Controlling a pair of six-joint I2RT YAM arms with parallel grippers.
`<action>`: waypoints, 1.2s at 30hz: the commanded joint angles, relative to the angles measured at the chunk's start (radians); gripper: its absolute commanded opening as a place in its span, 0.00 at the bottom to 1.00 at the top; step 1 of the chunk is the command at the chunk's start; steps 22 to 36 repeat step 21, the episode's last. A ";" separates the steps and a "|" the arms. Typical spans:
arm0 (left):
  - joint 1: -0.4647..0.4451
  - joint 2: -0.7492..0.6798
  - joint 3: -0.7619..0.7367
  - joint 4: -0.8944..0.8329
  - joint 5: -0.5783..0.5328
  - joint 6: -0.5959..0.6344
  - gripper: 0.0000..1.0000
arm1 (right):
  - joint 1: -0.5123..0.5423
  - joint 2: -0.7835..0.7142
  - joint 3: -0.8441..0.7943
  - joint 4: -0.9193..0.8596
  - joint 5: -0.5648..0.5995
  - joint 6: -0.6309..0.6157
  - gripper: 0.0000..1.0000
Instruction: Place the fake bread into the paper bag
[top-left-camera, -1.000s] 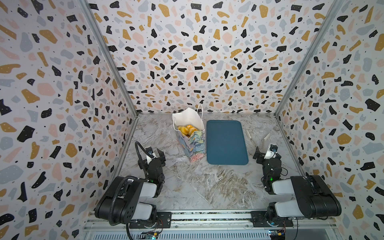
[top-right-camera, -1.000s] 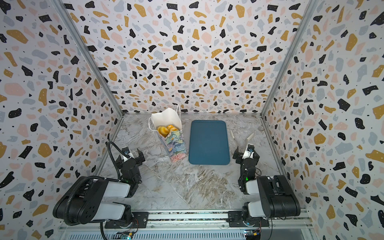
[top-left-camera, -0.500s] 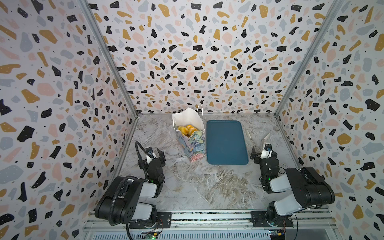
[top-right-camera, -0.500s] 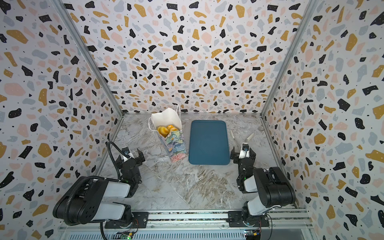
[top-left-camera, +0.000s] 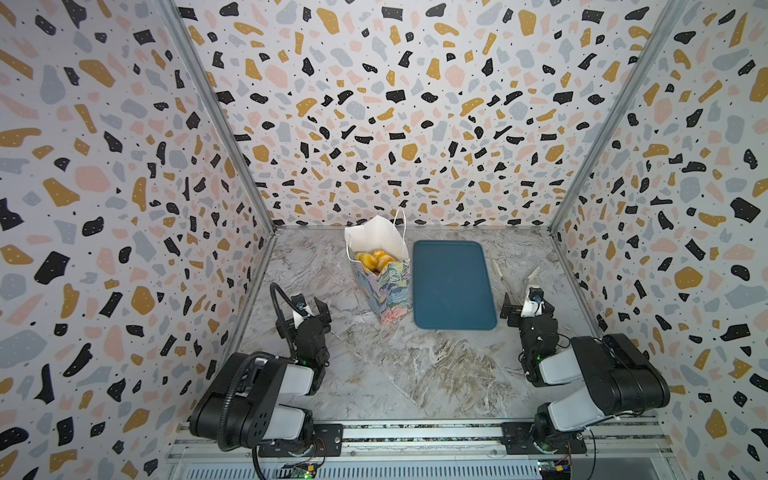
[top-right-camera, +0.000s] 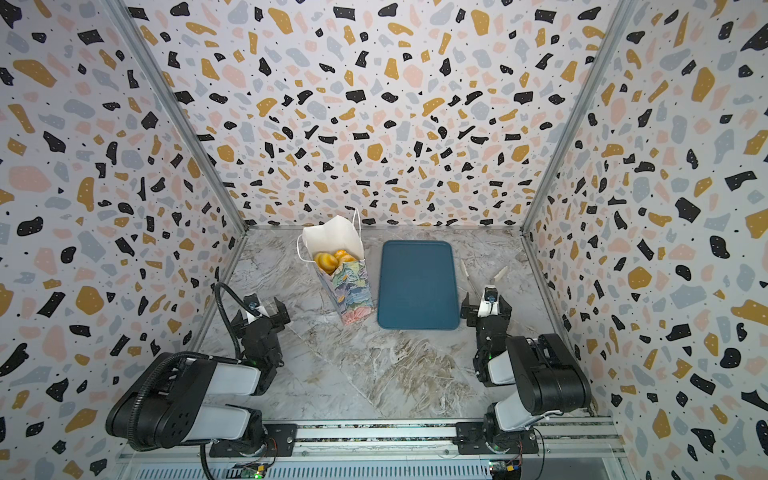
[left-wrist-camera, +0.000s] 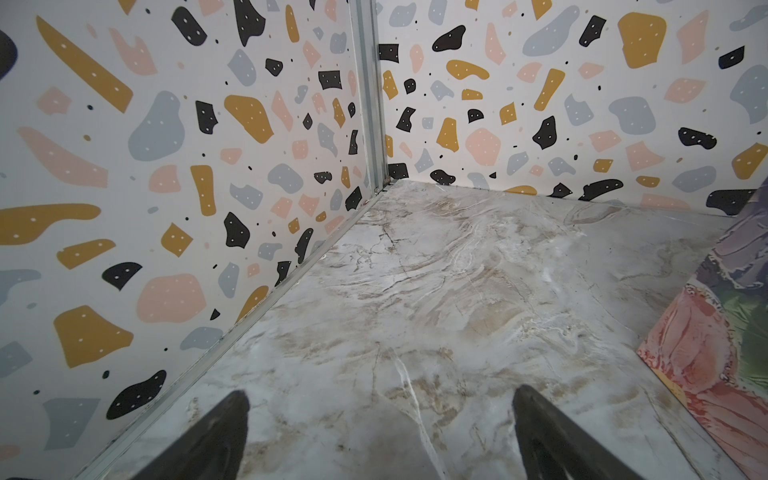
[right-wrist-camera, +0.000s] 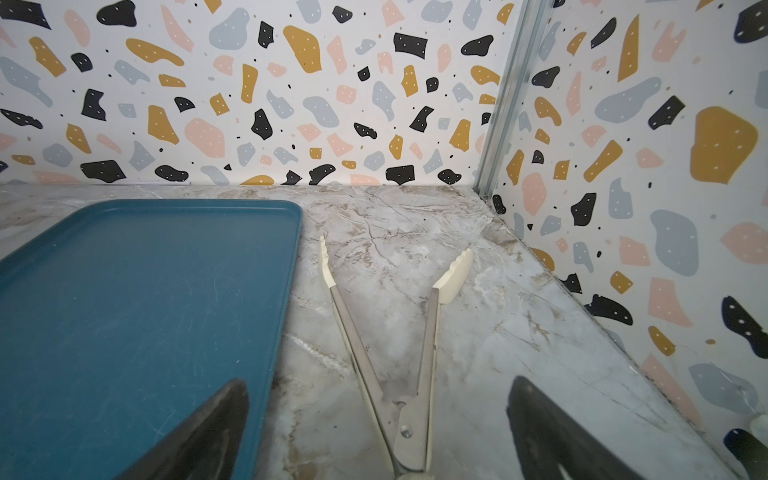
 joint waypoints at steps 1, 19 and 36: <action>0.005 0.002 0.019 0.058 -0.004 0.006 1.00 | 0.005 -0.007 0.015 0.028 0.007 -0.010 0.99; 0.005 0.001 0.019 0.058 -0.004 0.006 1.00 | -0.006 -0.009 0.016 0.023 -0.018 -0.007 0.99; 0.005 0.001 0.019 0.058 -0.004 0.006 0.99 | -0.002 -0.011 0.015 0.023 -0.013 -0.009 0.99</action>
